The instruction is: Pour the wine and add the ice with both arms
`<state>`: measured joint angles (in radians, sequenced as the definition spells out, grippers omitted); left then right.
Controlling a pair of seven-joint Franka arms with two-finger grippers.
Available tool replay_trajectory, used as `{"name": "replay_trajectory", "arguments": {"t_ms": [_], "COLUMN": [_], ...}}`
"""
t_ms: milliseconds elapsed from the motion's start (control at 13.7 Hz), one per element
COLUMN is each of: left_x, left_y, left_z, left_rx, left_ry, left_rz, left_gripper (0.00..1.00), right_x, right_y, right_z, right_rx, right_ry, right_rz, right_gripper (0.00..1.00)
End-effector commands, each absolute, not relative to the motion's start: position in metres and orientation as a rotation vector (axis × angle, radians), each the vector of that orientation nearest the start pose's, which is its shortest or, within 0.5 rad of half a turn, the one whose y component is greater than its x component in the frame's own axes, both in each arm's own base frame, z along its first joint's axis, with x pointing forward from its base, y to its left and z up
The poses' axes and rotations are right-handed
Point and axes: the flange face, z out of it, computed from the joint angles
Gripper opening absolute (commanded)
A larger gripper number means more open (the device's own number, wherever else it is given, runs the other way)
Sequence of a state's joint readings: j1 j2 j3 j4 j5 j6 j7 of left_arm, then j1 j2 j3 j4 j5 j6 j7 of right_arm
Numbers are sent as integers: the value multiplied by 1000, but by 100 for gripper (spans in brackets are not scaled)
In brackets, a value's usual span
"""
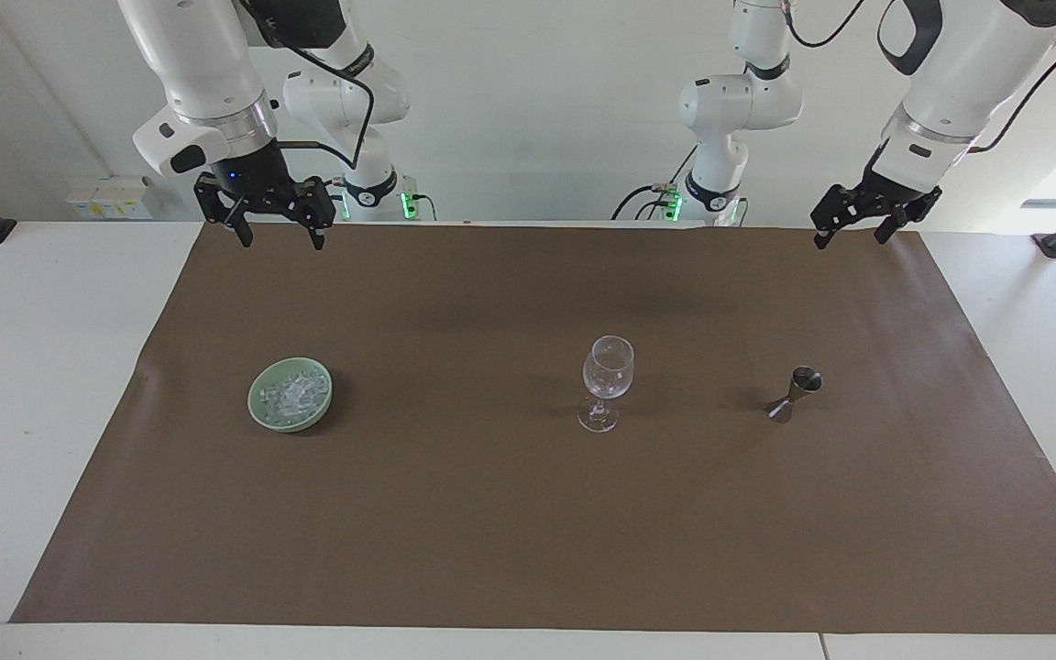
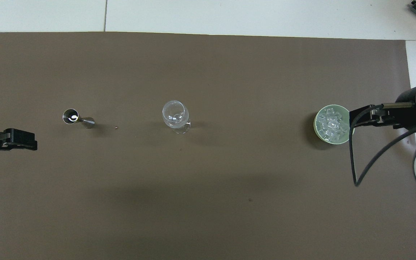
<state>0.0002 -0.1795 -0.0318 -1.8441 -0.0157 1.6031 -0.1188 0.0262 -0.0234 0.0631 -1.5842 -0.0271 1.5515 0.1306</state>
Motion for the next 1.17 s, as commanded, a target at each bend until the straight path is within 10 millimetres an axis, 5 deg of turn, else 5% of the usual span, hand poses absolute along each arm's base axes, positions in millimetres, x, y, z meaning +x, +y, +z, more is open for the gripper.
{"name": "replay_trajectory", "arguments": {"t_ms": [0,1098], "left_x": [497,512], "left_y": [-4,10], "left_z": [589,563], "left_rx": [-3125,-2883], "left_ry": [-206,-1382], "left_rz": [168,424], "left_gripper": [100,100], "right_x": [539,539], "right_y": [45,45], "right_z": [630,630], "right_rx": [-3171,-3171], "right_ry": [35,32], "right_rz": [20,20], "right_gripper": [100,100]}}
